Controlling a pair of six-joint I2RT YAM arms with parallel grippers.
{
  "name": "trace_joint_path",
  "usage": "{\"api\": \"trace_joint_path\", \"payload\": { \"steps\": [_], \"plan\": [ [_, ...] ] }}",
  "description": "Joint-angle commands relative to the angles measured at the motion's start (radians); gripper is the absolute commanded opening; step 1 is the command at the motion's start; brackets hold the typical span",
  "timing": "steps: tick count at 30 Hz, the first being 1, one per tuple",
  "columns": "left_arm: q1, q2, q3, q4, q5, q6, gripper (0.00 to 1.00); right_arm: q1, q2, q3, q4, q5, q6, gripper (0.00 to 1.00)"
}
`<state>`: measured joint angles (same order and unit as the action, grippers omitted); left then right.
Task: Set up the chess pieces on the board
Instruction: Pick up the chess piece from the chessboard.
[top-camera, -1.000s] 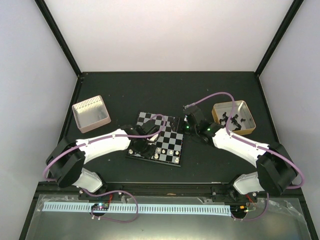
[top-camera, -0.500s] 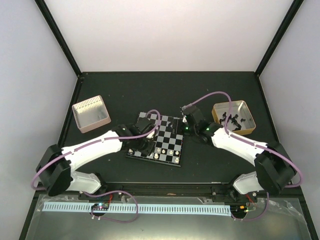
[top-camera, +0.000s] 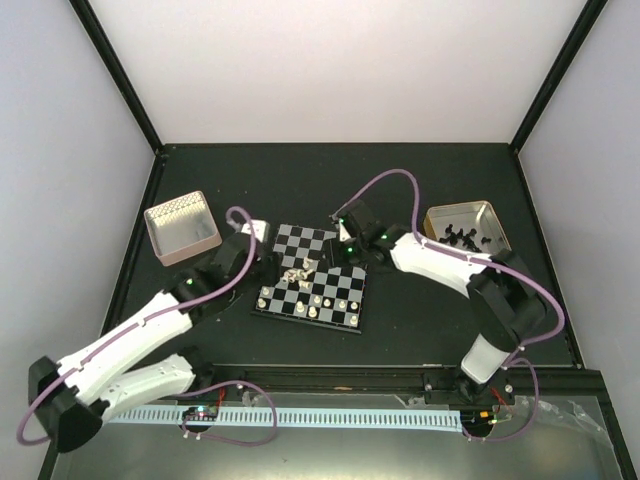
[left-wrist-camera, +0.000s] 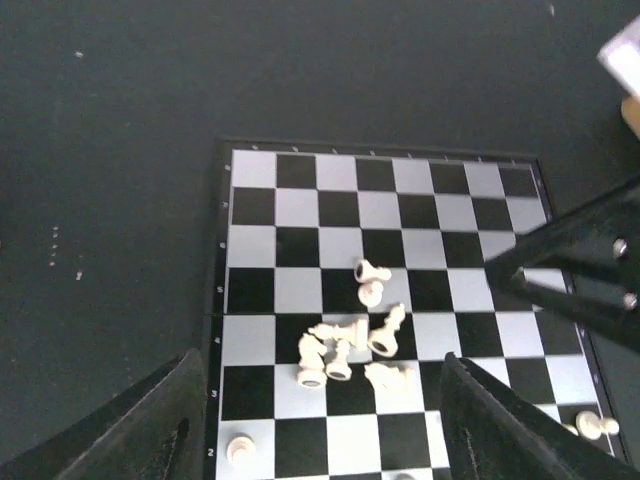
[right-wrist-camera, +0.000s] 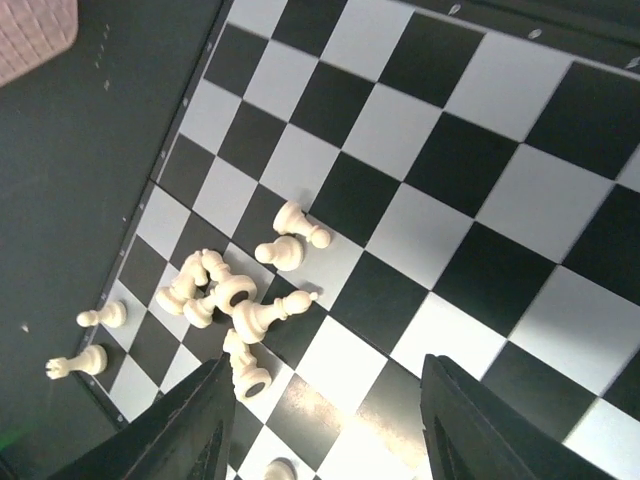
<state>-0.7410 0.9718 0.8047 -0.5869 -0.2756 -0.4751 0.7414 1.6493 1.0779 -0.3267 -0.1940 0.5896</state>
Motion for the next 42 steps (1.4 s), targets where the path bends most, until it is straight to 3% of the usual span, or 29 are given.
{"api": "trace_joint_path", "payload": {
  "steps": [1,13,21,27,42],
  "plan": [
    [0.042,-0.13,-0.112,0.159,-0.085,-0.041,0.68,0.043,0.076,0.091,-0.091,0.042,-0.056,0.51],
    [0.1,-0.344,-0.208,0.101,-0.1,-0.059,0.7,0.145,0.292,0.347,-0.237,0.254,-0.121,0.41],
    [0.102,-0.474,-0.254,0.08,-0.099,-0.063,0.74,0.17,0.378,0.441,-0.281,0.284,-0.127,0.34],
    [0.102,-0.486,-0.264,0.094,-0.09,-0.059,0.74,0.177,0.405,0.469,-0.308,0.303,-0.124,0.29],
    [0.102,-0.475,-0.286,0.123,-0.07,-0.052,0.75,0.217,0.317,0.35,-0.334,0.194,-0.134,0.4]
  ]
}}
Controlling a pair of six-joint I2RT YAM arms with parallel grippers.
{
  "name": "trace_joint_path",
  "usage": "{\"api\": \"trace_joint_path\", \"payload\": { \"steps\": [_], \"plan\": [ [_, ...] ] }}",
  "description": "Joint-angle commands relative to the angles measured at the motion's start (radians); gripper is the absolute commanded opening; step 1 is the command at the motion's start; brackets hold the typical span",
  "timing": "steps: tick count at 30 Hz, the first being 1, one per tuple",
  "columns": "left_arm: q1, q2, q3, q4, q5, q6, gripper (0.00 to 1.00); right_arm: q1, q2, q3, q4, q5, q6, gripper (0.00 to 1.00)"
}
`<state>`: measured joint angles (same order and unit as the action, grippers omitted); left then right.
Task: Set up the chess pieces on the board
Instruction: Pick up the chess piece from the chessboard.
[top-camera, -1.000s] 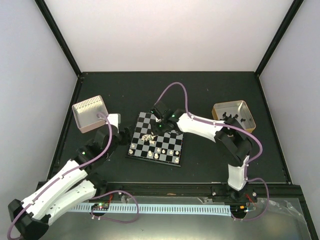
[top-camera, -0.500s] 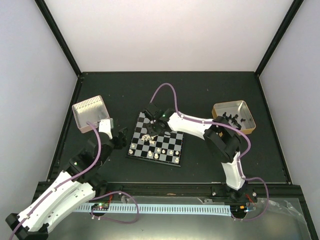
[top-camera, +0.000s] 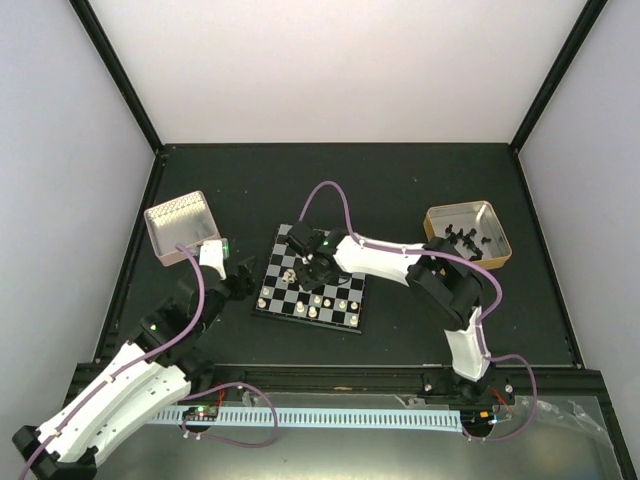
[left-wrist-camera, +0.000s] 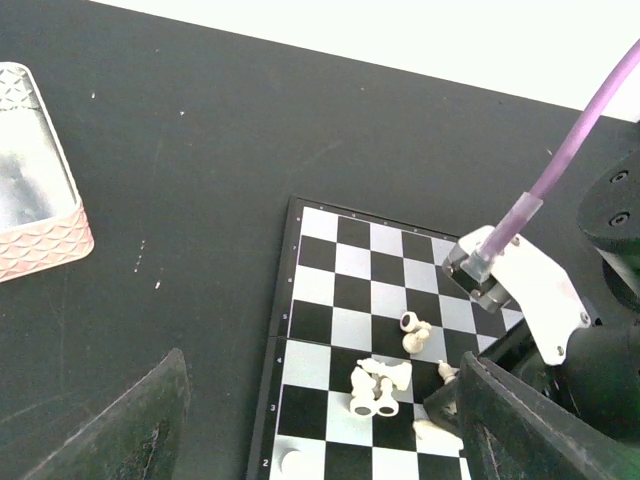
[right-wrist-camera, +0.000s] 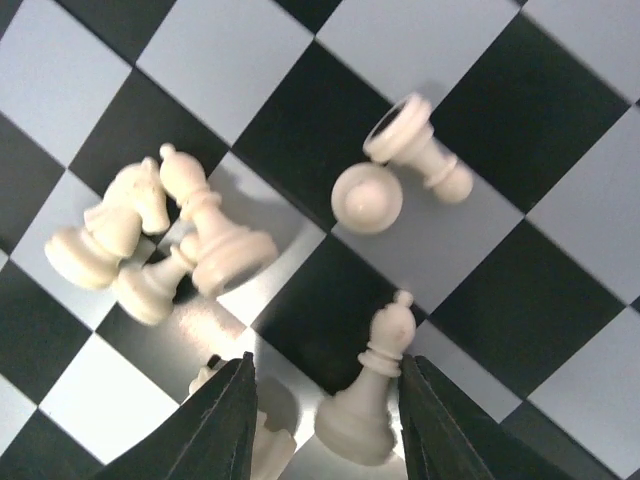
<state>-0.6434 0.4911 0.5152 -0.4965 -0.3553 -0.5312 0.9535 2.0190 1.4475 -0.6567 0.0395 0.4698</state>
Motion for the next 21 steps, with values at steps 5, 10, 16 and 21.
{"api": "trace_joint_path", "payload": {
  "steps": [5,10,16,21],
  "plan": [
    [0.005,0.015,0.003,0.034,0.013,0.007,0.75,0.006,-0.055,-0.036,-0.001,-0.073,-0.039,0.38],
    [0.005,0.016,0.003,0.035,0.013,0.008,0.75,0.008,-0.069,-0.036,-0.004,-0.063,-0.038,0.4],
    [0.005,0.015,0.003,0.033,0.013,0.008,0.75,0.008,-0.067,-0.034,-0.02,0.023,-0.02,0.35],
    [0.004,0.014,0.003,0.03,0.016,0.008,0.75,0.008,-0.033,-0.032,-0.019,0.036,-0.012,0.33]
  ]
}}
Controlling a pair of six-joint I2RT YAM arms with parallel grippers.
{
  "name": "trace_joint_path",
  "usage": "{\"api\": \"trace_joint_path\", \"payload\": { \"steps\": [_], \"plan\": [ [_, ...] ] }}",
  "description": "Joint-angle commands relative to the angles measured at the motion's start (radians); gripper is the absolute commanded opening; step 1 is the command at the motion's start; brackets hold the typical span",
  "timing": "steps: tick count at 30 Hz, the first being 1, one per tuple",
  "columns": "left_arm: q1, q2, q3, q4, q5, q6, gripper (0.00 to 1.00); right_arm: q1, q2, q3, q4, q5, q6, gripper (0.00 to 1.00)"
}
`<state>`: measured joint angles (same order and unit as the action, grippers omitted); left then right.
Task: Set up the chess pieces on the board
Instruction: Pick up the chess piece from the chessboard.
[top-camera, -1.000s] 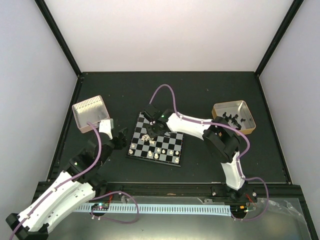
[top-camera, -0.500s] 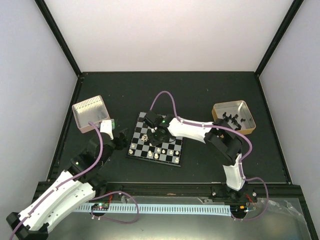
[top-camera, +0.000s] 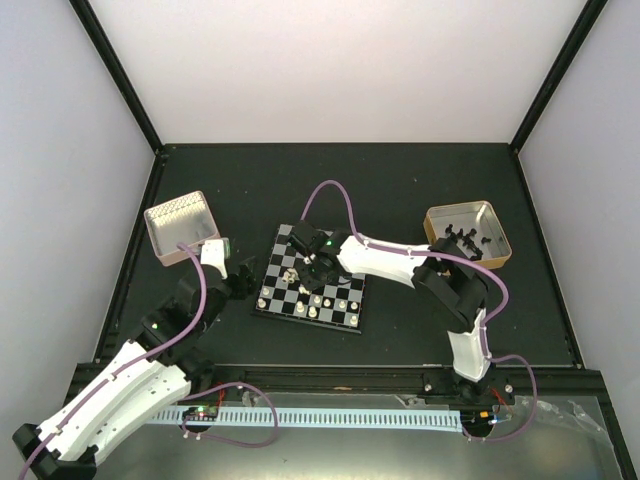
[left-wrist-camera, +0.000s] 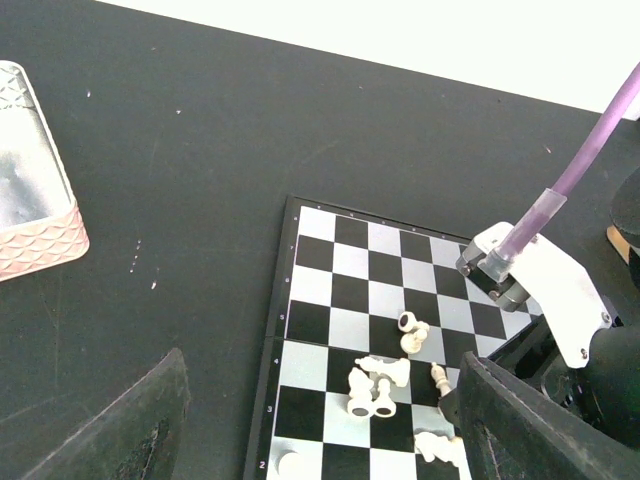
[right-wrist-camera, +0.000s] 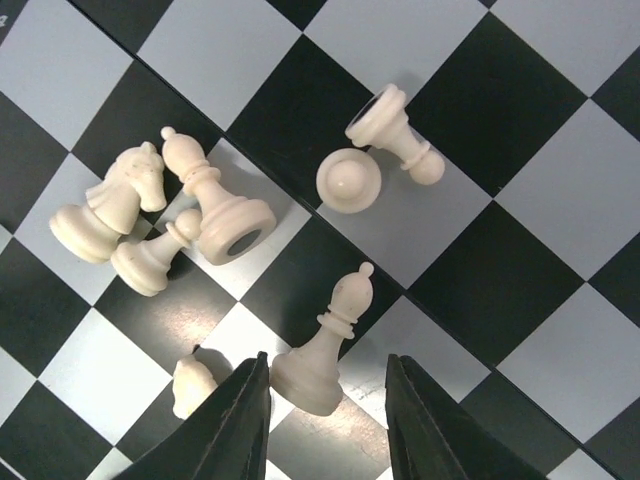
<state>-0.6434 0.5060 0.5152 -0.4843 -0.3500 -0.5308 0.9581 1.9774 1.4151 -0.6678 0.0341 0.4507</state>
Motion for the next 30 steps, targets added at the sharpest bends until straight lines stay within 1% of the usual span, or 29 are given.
{"api": "trace_joint_path", "payload": {
  "steps": [1,5,8,10,14,17,19,21,24,28,30],
  "plan": [
    [0.005,0.0,0.003,0.018,0.012,0.008,0.75,0.004,0.013,0.0,-0.003,0.04,0.009,0.33],
    [0.004,0.0,0.003,0.016,0.015,0.008,0.75,0.004,0.023,0.001,0.005,0.043,0.013,0.35],
    [0.004,-0.001,0.002,0.015,0.016,0.006,0.75,0.004,0.029,0.001,0.01,0.044,0.011,0.35],
    [0.004,-0.001,0.002,0.015,0.015,0.006,0.75,0.004,0.035,-0.003,0.014,0.046,0.01,0.32],
    [0.005,0.0,0.002,0.015,0.019,0.004,0.75,0.004,0.044,-0.013,0.016,0.046,0.012,0.22],
    [0.004,0.0,0.0,0.016,0.023,0.003,0.75,0.003,0.038,-0.025,0.02,0.055,0.019,0.18],
    [0.004,0.004,0.001,0.019,0.029,-0.001,0.75,0.004,0.025,-0.039,0.033,0.066,0.02,0.13],
    [0.005,0.008,0.0,0.025,0.045,-0.009,0.76,0.004,-0.001,-0.056,0.057,0.074,0.01,0.12],
    [0.004,0.015,0.0,0.045,0.088,-0.034,0.76,0.002,-0.078,-0.107,0.15,0.082,-0.039,0.12],
    [0.005,0.031,-0.001,0.104,0.188,-0.097,0.76,-0.001,-0.235,-0.232,0.357,0.082,-0.15,0.12],
    [0.005,0.037,-0.004,0.148,0.251,-0.14,0.76,-0.007,-0.319,-0.31,0.472,0.056,-0.196,0.12]
  ]
}}
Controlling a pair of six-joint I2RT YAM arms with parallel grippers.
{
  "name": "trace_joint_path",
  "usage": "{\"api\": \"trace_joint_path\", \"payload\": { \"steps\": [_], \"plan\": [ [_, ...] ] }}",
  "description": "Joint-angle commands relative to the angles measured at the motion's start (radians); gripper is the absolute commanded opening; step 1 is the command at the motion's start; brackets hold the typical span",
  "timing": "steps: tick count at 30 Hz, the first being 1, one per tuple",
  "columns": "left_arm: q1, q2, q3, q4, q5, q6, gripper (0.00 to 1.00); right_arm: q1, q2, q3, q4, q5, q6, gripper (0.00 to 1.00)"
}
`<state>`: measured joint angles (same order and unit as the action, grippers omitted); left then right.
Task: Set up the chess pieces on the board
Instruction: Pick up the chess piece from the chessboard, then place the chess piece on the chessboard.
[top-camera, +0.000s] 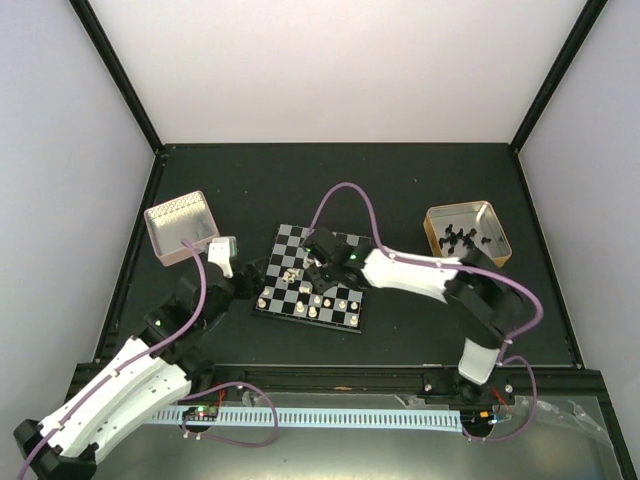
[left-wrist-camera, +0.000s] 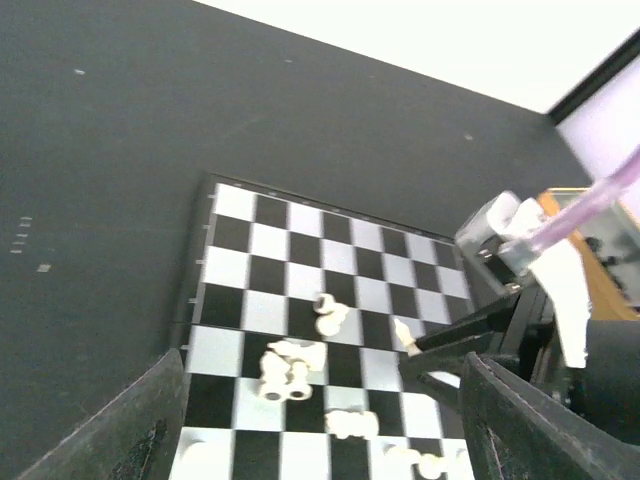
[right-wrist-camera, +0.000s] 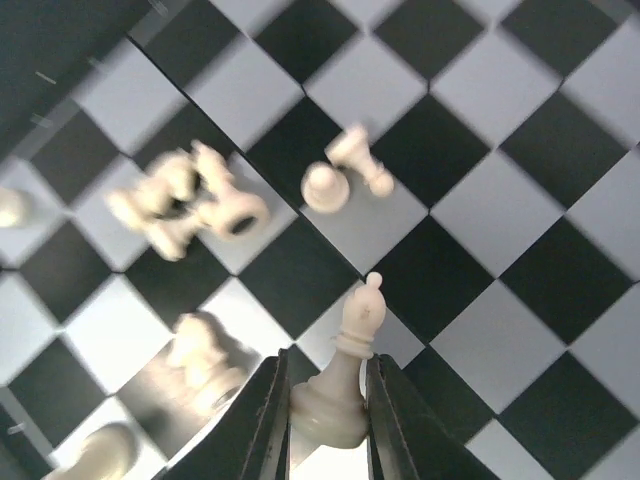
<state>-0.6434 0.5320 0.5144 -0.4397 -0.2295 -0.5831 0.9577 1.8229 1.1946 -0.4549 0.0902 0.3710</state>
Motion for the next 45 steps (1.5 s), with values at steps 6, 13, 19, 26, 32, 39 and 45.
{"api": "trace_joint_path", "payload": {
  "steps": [6,13,19,26,32,39,45],
  "plan": [
    [0.008,0.038,0.004,0.261,0.346,-0.208,0.79,-0.014,-0.364,-0.289,0.545,-0.148,-0.24,0.13],
    [0.011,0.081,0.055,0.317,0.514,-0.271,0.8,-0.014,-0.548,-0.464,0.763,-0.323,-0.311,0.13],
    [0.012,0.156,0.096,0.331,0.635,-0.263,0.76,-0.014,-0.608,-0.509,0.804,-0.422,-0.355,0.13],
    [0.012,0.244,0.138,0.359,0.736,-0.278,0.53,-0.014,-0.614,-0.504,0.782,-0.464,-0.395,0.14],
    [0.012,0.291,0.18,0.31,0.766,-0.215,0.27,-0.013,-0.619,-0.492,0.753,-0.442,-0.4,0.15],
    [0.013,0.295,0.168,0.308,0.766,-0.197,0.03,-0.013,-0.61,-0.486,0.741,-0.425,-0.391,0.18],
    [0.013,0.274,0.171,0.26,0.641,-0.091,0.02,-0.013,-0.625,-0.489,0.695,-0.339,-0.286,0.55]
  ]
}}
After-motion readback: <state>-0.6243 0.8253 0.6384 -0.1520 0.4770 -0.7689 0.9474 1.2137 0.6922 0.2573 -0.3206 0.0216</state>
